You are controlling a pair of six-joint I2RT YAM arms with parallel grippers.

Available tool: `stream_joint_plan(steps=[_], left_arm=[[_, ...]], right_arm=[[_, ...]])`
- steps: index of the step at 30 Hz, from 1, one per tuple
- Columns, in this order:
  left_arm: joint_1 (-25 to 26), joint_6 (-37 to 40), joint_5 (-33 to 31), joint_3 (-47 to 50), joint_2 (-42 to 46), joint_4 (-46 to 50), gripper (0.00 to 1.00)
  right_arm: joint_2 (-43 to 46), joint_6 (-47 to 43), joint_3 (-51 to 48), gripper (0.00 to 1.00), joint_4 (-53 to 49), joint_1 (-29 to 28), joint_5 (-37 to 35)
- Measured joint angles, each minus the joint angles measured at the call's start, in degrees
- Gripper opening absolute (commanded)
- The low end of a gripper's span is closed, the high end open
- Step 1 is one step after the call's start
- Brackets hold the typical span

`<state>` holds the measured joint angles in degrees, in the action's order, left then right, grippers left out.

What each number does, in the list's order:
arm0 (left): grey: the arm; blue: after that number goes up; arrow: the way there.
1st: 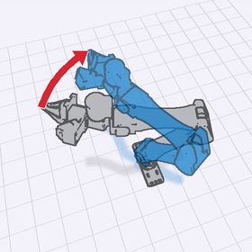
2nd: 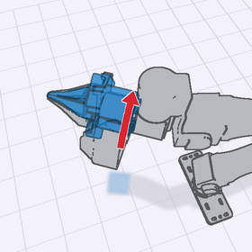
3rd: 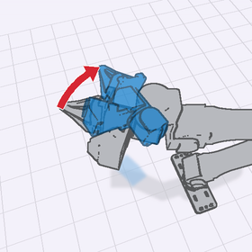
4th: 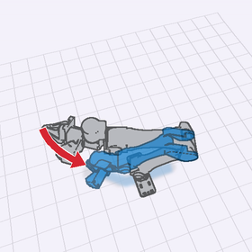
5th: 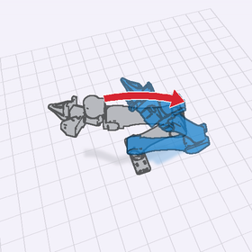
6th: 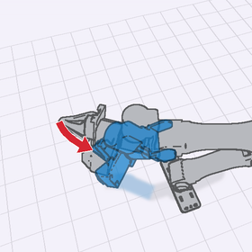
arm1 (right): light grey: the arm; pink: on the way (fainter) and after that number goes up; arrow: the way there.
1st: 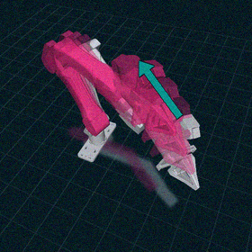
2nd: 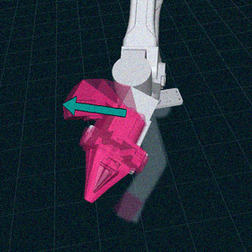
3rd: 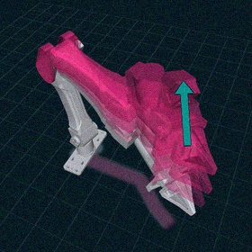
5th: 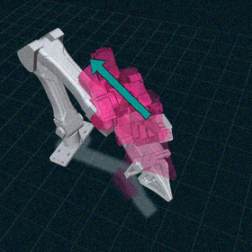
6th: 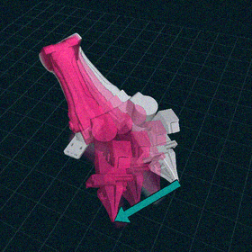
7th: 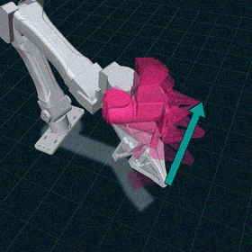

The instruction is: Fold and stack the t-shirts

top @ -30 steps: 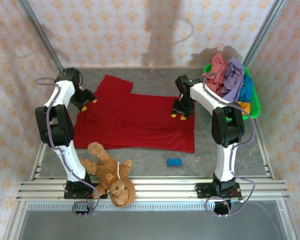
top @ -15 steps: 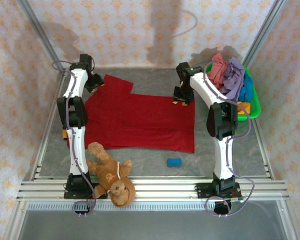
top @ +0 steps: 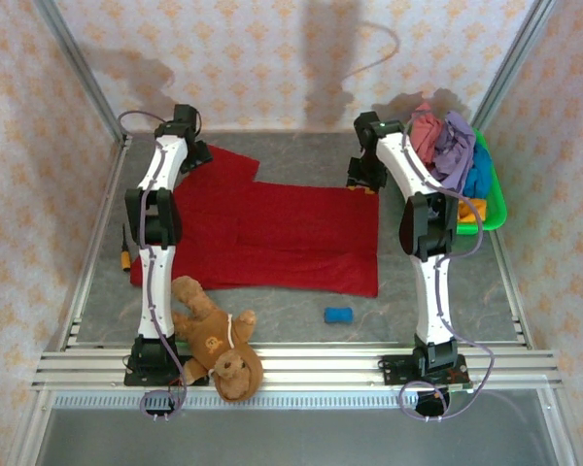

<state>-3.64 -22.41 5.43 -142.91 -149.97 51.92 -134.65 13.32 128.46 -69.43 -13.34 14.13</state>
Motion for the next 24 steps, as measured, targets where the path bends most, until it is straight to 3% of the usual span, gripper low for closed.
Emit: stream_joint_plan(steps=[9, 24], left_arm=[[0.61, 1.53, -2.93, -2.1, -3.52, 0.13, 0.57], [-0.57, 1.53, -1.07, -2.27, -3.13, 0.17, 0.57]], right_arm=[[-5.44, -0.09, 1.05, 0.4, -0.09, 0.98, -1.64], [-8.9, -0.98, 6.01, 0.39, 0.68, 5.42, -4.33]])
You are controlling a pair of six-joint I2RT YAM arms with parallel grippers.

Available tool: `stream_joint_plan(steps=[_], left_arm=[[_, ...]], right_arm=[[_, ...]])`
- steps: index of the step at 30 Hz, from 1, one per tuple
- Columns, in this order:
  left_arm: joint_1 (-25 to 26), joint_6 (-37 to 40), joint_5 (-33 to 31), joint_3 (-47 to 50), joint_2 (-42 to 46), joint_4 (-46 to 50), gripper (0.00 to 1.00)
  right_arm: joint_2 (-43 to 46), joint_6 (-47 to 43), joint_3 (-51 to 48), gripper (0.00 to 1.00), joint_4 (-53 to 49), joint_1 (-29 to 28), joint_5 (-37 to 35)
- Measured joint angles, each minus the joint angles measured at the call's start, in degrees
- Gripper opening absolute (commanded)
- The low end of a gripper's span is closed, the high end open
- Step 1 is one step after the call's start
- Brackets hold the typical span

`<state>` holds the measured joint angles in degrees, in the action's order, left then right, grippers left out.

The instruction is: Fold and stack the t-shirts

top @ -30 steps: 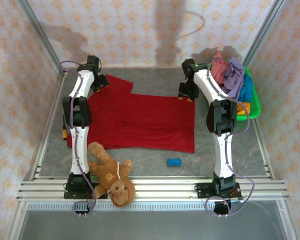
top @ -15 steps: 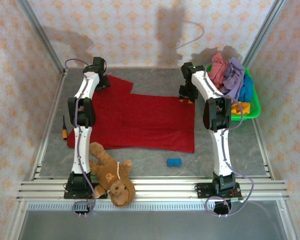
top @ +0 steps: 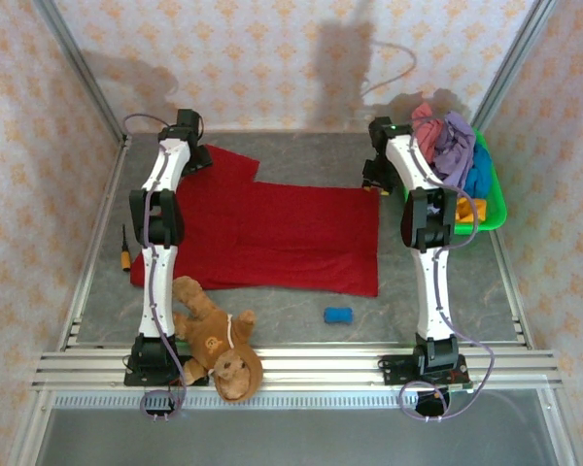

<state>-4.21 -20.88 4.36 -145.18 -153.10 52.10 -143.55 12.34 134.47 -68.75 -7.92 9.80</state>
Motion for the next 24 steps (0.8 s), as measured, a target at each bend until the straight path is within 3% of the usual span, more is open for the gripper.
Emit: stream_joint_plan(steps=[15, 24], left_arm=[[-2.34, 1.55, 1.27, 6.36, 7.26, 0.07, 0.56], [-3.48, 2.14, 2.67, 9.75, 8.76, 0.35, 0.56]], right_arm=[[-2.84, -4.33, 0.76, 0.34, 2.19, 0.0, 0.0], [-2.99, -7.34, 1.31, 0.4, 2.67, 0.0, -0.63]])
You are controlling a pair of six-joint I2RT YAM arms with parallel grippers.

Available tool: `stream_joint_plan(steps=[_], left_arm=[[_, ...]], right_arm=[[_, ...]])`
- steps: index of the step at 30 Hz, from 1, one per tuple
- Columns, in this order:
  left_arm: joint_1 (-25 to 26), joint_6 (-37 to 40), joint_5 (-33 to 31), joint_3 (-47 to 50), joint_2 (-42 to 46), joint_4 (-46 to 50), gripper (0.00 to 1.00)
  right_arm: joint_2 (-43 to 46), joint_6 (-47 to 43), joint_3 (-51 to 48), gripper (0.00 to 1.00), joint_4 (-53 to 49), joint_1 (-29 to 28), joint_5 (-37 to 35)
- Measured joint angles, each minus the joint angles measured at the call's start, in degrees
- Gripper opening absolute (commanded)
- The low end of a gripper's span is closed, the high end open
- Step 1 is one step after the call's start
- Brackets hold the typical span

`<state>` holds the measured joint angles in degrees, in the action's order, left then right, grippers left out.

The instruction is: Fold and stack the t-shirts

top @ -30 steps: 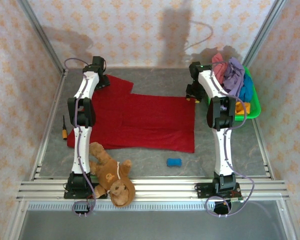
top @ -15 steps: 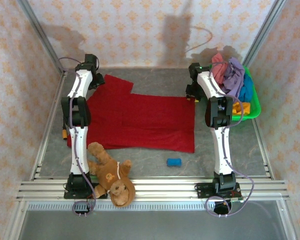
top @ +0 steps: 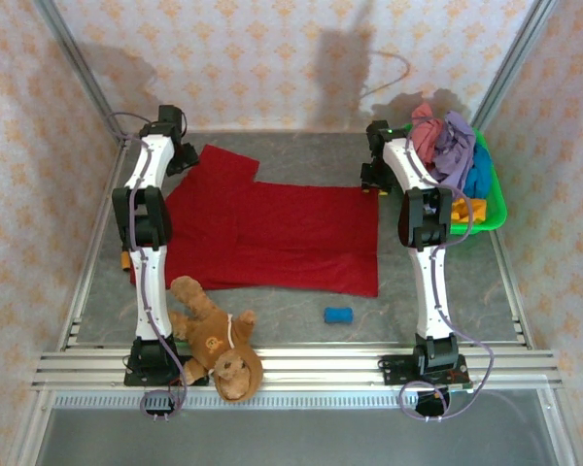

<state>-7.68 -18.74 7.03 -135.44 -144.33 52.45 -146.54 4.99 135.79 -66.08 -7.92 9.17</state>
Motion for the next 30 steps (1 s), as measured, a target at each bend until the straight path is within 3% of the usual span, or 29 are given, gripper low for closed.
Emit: stream_joint_plan(steps=[16, 26, 30], left_arm=[[-1.22, 0.48, 0.15, 2.99, 2.89, 0.0, 0.53], [-1.57, 0.85, 1.68, 4.35, 2.89, 0.52, 0.52], [-1.6, 0.85, 2.05, 4.37, 2.89, 0.74, 0.52]], right_arm=[[0.24, 0.11, -0.11, 0.36, 4.87, 0.2, -0.24], [0.24, 1.16, -0.13, 0.21, 4.85, 0.96, -0.26], [0.24, 1.46, -0.15, 0.19, 4.85, 0.96, -0.09]])
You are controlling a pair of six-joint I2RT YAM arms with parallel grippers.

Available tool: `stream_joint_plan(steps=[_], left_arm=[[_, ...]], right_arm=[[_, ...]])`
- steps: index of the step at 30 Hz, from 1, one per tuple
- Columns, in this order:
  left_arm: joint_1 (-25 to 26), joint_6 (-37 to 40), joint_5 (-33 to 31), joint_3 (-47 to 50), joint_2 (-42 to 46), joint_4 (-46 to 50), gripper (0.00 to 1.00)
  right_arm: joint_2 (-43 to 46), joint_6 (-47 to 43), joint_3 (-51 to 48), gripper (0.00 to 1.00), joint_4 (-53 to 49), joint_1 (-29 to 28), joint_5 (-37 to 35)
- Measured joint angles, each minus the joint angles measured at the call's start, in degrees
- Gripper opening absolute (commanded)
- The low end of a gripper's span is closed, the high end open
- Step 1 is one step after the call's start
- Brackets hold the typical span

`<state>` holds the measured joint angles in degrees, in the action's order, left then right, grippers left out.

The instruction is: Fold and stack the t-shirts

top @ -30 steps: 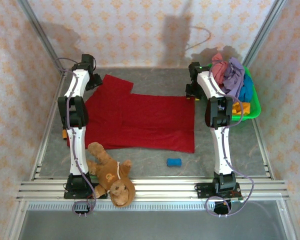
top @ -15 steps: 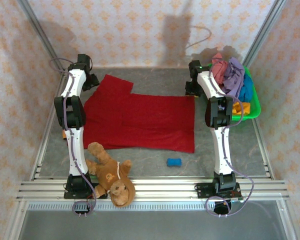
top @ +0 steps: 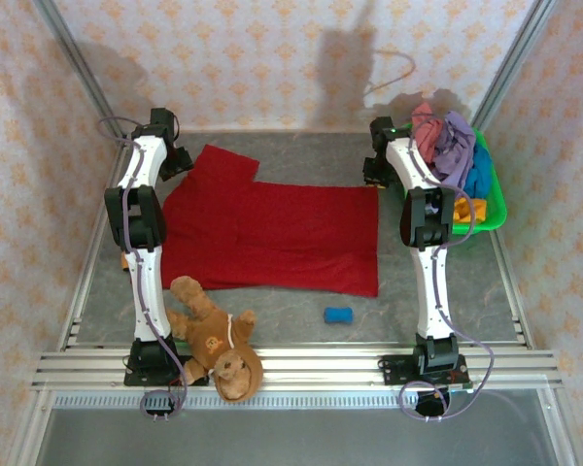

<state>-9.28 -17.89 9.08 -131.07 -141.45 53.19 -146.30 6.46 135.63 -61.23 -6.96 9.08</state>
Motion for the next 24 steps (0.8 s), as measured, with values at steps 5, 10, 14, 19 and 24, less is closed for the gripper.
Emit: stream_joint_plan(steps=[5, 10, 14, 19, 24], left_arm=[[0.0, 0.0, 0.61, 0.04, 0.0, 0.13, 0.52], [-0.11, 0.0, 1.03, 0.55, 0.0, 0.2, 0.52], [-0.26, 0.02, 1.03, 0.72, 0.0, 0.28, 0.52], [-0.52, -0.02, 1.44, 0.74, 0.0, 0.33, 0.49], [-0.98, 0.0, 2.82, 0.72, 0.0, 0.35, 0.46]], right_arm=[[0.0, 0.61, -0.37, 0.22, 0.02, 0.0, 0.79], [0.0, 1.31, -1.33, 0.19, 0.28, 0.0, 1.42], [0.11, 1.77, -1.44, 0.05, 0.46, 0.0, 1.79], [0.33, 2.32, -1.49, 0.0, 0.5, 0.0, 2.01], [0.57, 2.36, -1.7, 0.0, 0.48, 0.0, 2.8]])
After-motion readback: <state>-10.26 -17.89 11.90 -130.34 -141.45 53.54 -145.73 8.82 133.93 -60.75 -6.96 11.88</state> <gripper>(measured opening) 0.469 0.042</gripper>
